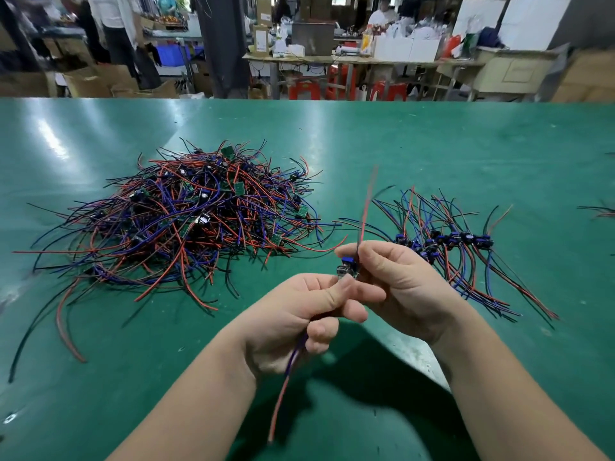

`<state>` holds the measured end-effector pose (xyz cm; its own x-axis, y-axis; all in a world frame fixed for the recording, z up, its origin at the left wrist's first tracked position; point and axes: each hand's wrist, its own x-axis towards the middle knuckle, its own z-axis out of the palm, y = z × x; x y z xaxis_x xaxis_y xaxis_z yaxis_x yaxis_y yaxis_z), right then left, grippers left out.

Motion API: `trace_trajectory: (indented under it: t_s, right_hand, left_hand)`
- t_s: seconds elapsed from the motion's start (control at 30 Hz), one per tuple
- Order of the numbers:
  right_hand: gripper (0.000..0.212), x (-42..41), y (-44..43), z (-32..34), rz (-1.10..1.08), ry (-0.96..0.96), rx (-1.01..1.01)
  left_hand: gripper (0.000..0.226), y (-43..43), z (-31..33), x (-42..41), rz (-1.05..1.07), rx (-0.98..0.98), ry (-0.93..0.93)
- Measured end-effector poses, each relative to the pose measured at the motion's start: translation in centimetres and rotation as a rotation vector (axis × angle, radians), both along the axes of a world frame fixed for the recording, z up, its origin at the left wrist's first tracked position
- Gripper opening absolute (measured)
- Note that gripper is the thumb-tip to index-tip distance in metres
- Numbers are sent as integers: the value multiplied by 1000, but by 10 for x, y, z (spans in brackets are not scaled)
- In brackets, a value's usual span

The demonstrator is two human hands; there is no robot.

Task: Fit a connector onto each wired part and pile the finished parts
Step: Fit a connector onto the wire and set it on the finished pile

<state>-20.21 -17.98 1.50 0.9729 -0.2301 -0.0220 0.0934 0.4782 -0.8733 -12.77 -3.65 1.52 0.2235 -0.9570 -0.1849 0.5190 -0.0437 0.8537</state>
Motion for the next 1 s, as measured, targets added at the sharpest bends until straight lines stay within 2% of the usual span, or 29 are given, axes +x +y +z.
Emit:
trace_trajectory:
  t_s: [0.13,0.23,0.3,0.37,0.5,0.63,0.8,1.0]
  right_hand:
    - [17,0,-6,-1,-35,48,-35]
    - [13,3,-9,-7,-129,145,-185]
    - [8,5,-11,-12,-205,215,-328]
    - [10,5,-11,-16,-231,241,-413]
    - [16,7,-8,-19,-286,248,-475]
    - [13,6,-22,-12,-451,252,-371]
    - [7,-6,-50,-5,-652,245,-226]
    - [10,-7,-51,-2,-700,194,-43]
  left_hand:
    - [31,-3,3,-1,-10,85,-11]
    - [38,-10,-6,-3,209,204,-278]
    - [34,-13,-14,-2,392,227,-450]
    - [23,-13,-18,-2,446,195,-421]
    - [12,-12,-17,1,391,200,-352]
    - [19,-10,-16,2,295,238,-279]
    - [17,-10,-16,-5,143,225,-303]
    - [11,-6,-17,-3,107,252,-381]
